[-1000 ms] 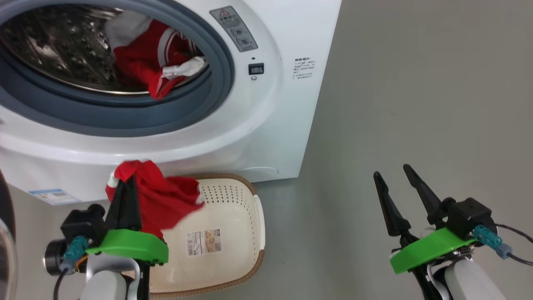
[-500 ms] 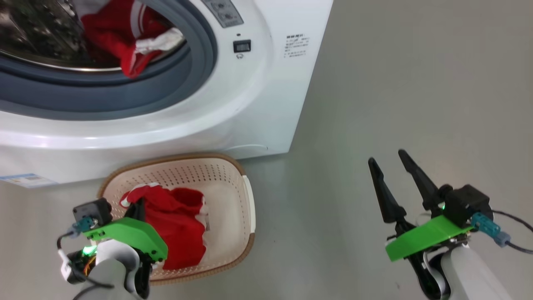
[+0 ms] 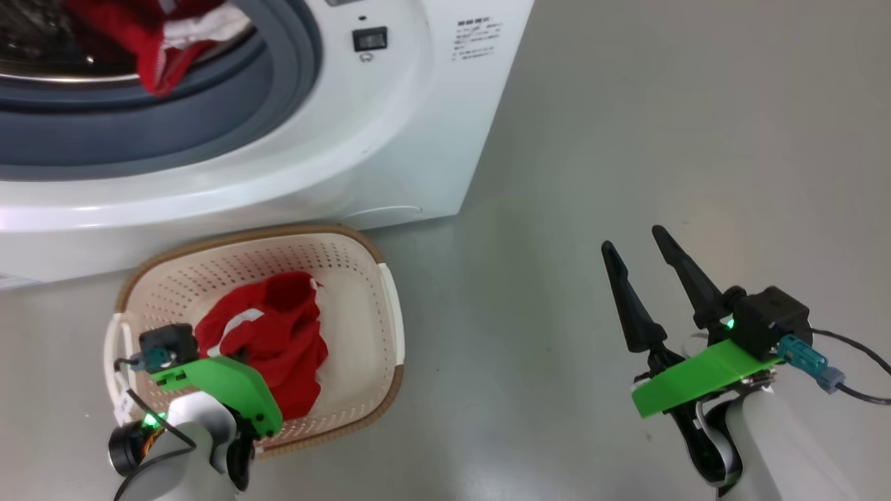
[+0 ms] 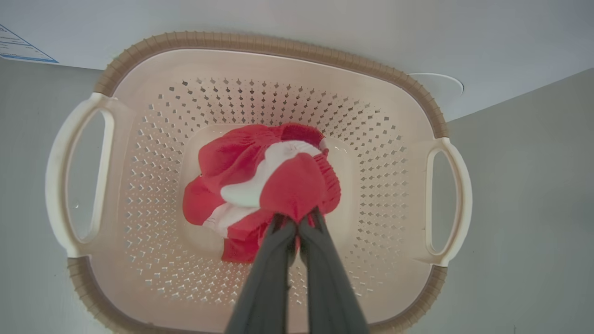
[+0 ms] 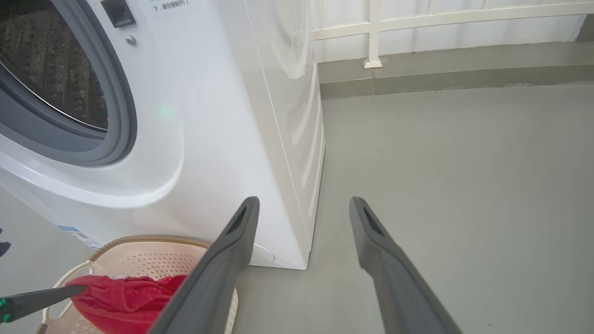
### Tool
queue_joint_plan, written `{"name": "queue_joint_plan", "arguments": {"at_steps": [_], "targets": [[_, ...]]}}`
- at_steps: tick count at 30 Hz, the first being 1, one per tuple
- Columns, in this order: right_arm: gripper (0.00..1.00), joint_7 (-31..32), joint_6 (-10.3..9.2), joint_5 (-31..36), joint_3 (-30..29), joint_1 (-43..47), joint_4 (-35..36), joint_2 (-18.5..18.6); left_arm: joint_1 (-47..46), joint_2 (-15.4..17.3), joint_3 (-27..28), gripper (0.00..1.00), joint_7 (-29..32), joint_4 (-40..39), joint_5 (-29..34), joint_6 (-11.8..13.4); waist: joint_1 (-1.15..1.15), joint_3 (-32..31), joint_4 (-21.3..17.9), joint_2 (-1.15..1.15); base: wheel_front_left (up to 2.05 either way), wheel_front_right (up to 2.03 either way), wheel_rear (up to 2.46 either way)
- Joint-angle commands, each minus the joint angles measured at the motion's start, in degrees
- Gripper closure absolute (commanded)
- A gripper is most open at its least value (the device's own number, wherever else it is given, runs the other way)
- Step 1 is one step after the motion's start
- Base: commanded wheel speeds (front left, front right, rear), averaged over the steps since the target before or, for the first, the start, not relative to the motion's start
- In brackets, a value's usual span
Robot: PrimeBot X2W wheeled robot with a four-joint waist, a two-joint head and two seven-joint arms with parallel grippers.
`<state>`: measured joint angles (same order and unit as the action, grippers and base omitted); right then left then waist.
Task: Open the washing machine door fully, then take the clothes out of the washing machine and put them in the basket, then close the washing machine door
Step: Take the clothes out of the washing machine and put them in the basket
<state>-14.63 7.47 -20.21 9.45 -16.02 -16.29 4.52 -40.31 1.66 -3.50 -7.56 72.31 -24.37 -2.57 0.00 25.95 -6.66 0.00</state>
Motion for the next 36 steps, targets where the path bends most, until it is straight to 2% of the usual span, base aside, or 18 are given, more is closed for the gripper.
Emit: {"name": "queue_joint_plan", "arguments": {"at_steps": [1, 7, 8, 9, 10, 11, 22, 28, 31, 36], "targets": [[0.00, -0.37, 0.02, -0.51, 1.15, -0.88, 1.19, -0.31, -0.03, 1.91, 0.93, 1.00, 0.25, -0.03, 0.61, -0.20, 0.00, 0.95, -0.80, 0.00, 0.00, 0.00, 0.00], [0.00, -0.37, 0.02, -0.60, 1.29, -1.04, 0.90, -0.61, 0.39, 1.96, 0.32, 0.98, 0.25, 0.91, 0.45, -0.71, 0.00, 1.02, -1.27, 0.00, 0.00, 0.00, 0.00], [0.00, -0.37, 0.02, -0.61, 1.14, -0.97, 0.77, -0.62, 0.42, 1.93, 0.11, 0.84, -0.01, 0.98, 0.50, -0.86, 0.00, 0.74, -1.16, 0.00, 0.00, 0.00, 0.00], [0.00, -0.37, 0.02, -0.58, 0.99, -0.90, 0.61, -0.63, 0.42, 1.90, -0.17, 0.62, -0.43, 1.03, 0.64, -0.99, 0.00, 0.41, -1.03, 0.00, 0.00, 0.00, 0.00], [0.00, -0.37, 0.02, -0.56, 0.83, -0.85, 0.48, -0.62, 0.42, 1.89, -0.37, 0.08, -0.92, 1.07, 0.71, -1.11, 0.00, 0.03, -0.86, 0.00, 0.00, 0.00, 0.00], [0.00, -0.37, 0.02, -0.53, 0.72, -0.81, 0.39, -0.60, 0.42, 1.87, -0.47, 0.00, -1.28, 1.12, 0.68, -1.22, 0.00, -0.37, -0.68, 0.00, 0.00, 0.00, 0.00], [0.00, -0.37, 0.02, -0.50, 0.90, 0.74, -0.42, -0.26, 1.82, 1.72, -1.54, 0.00, -6.49, 0.15, 0.28, -3.09, 0.00, -6.89, 1.79, 0.00, 0.00, 0.00, 0.00], [0.00, -0.37, 0.02, -0.35, 0.72, 2.01, -0.46, 0.09, 3.67, 2.00, -1.44, 0.00, -7.30, -2.39, 0.16, -3.57, 0.00, -10.06, 2.69, 0.00, 0.00, 0.00, 0.00], [0.00, -0.37, 0.02, -0.15, 0.56, 2.76, -0.33, 0.20, 5.28, 2.39, -0.80, 0.00, -7.39, -6.24, 0.11, -3.74, 0.00, -11.87, 3.15, 0.00, 0.00, 0.00, 0.00], [0.00, -0.37, 0.02, -0.01, 0.08, 3.60, -0.08, 0.53, 9.65, 3.01, 0.89, 0.00, -7.42, -16.43, 1.59, -2.39, 0.00, -14.25, 3.71, 0.00, 0.00, 0.00, 0.00]]}}
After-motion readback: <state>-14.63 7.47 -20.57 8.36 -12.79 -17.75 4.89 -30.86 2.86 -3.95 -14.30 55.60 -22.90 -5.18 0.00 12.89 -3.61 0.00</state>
